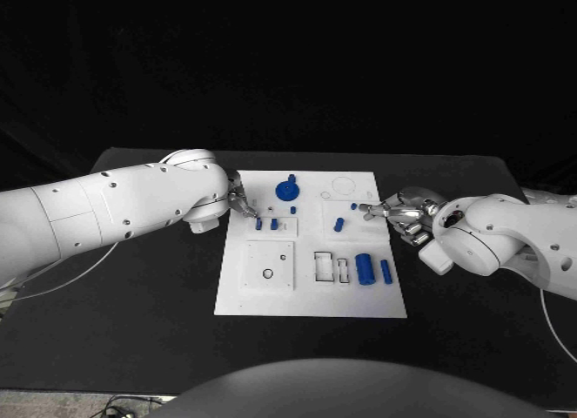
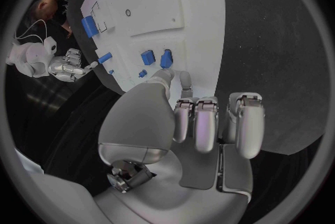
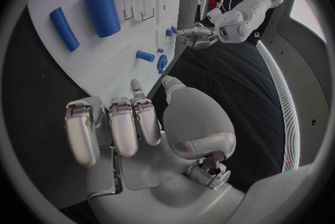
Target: Assemble the parts on the task board
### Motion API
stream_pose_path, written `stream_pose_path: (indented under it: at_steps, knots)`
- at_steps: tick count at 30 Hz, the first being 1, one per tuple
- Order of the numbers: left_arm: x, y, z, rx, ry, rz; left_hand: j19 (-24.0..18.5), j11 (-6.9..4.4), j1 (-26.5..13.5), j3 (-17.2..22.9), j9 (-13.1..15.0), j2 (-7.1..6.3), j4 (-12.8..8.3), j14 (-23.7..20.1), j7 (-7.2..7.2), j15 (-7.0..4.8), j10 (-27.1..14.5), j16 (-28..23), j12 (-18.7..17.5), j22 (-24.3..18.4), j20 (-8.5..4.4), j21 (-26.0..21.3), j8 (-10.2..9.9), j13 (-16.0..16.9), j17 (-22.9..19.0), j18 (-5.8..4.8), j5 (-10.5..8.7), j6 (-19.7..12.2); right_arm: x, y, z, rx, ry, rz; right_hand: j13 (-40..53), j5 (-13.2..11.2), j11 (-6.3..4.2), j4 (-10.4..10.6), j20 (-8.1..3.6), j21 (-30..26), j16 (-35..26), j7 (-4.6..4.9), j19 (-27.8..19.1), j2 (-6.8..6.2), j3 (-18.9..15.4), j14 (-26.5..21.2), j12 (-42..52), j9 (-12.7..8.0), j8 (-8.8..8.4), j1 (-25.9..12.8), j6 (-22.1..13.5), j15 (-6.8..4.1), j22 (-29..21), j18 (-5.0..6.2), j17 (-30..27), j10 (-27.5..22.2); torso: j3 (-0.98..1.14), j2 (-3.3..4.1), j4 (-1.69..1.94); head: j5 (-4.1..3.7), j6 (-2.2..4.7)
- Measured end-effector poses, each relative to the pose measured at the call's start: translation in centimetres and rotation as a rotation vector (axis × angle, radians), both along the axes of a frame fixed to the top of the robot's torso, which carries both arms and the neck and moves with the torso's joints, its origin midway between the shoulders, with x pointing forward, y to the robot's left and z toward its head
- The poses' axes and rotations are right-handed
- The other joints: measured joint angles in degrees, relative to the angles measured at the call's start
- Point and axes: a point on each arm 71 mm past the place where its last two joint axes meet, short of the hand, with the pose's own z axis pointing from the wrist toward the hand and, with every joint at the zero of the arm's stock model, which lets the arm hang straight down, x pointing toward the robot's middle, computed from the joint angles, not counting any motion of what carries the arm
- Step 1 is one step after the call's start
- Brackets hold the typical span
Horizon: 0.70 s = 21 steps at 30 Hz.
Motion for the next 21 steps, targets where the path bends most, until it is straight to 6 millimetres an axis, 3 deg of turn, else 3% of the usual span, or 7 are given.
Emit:
stream_pose_path:
  at_steps: [16,21]
  knots:
    - [0.19,-0.05,0.0,0.003,-0.004,0.005,0.0,0.0,0.3,0.2,-0.1,0.33,0.2,0.0,0.0,0.0,0.0,0.0,0.0,0.0,0.0,0.0,0.0,0.0,0.0,0.0,0.0,0.0,-0.02,-0.01,0.0,0.0,0.0,0.0,0.0,0.0,0.0,0.0,0.0,0.0,0.0,0.0,0.0,0.0,0.0,0.0,0.0,0.0,0.0,0.0,0.0,0.0,0.0,0.0,0.0,0.0,-0.01,0.02,-0.02,-0.02,0.0]
    - [0.2,-0.13,0.0,0.003,-0.004,0.004,0.0,0.0,-0.5,0.2,-0.2,1.08,0.2,0.0,0.0,0.0,0.0,0.0,0.0,0.0,0.0,0.0,0.0,0.0,0.0,0.0,-0.22,0.0,-0.02,-0.01,0.01,0.0,0.0,0.0,0.0,0.0,0.0,0.0,0.0,0.0,0.0,0.0,0.0,0.0,0.0,0.0,0.0,0.0,0.0,0.0,0.0,0.0,0.0,0.0,0.0,0.0,-0.01,0.03,-0.01,-0.04,0.0]
